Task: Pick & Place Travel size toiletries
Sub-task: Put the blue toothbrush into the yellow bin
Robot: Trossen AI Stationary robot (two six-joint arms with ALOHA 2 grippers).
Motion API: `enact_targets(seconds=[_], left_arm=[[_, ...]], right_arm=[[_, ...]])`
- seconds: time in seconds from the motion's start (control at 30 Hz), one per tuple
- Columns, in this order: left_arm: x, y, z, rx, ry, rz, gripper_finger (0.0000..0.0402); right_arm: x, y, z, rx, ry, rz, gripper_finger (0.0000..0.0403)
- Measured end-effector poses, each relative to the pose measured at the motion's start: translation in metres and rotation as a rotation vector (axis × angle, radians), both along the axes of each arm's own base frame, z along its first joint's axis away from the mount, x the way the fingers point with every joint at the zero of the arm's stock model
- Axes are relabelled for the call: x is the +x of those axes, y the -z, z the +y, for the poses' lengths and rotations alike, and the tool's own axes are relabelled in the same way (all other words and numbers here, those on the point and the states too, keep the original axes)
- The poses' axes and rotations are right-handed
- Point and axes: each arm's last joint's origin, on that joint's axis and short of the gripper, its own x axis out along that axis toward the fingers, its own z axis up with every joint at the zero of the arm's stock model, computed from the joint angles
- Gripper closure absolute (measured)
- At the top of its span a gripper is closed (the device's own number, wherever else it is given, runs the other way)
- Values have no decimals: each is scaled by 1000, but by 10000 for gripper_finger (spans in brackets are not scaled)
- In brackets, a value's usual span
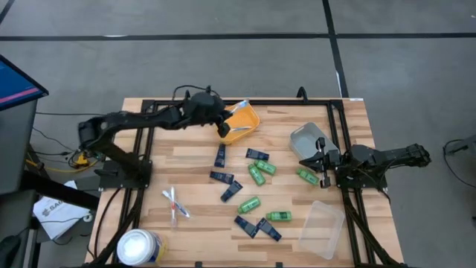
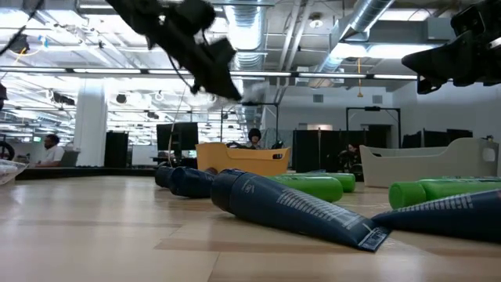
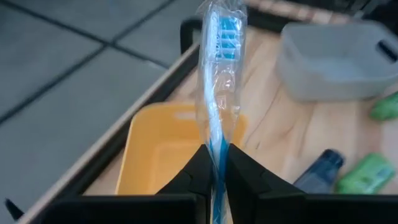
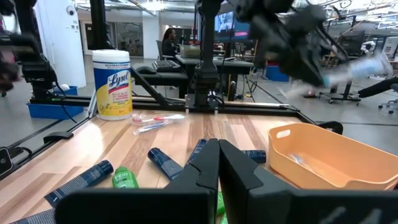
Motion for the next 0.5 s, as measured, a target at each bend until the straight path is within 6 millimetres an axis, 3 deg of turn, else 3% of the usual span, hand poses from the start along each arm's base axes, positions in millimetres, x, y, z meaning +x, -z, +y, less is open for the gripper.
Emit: enact_targets(seconds=[0.27,0.5], left_arm=[[14,49,15,-16,54,165,383],[19,64,15,-28,66,203,363]], right_arm=[[0,0,0,0,0,0,403],[0,0,0,0,0,0,403]])
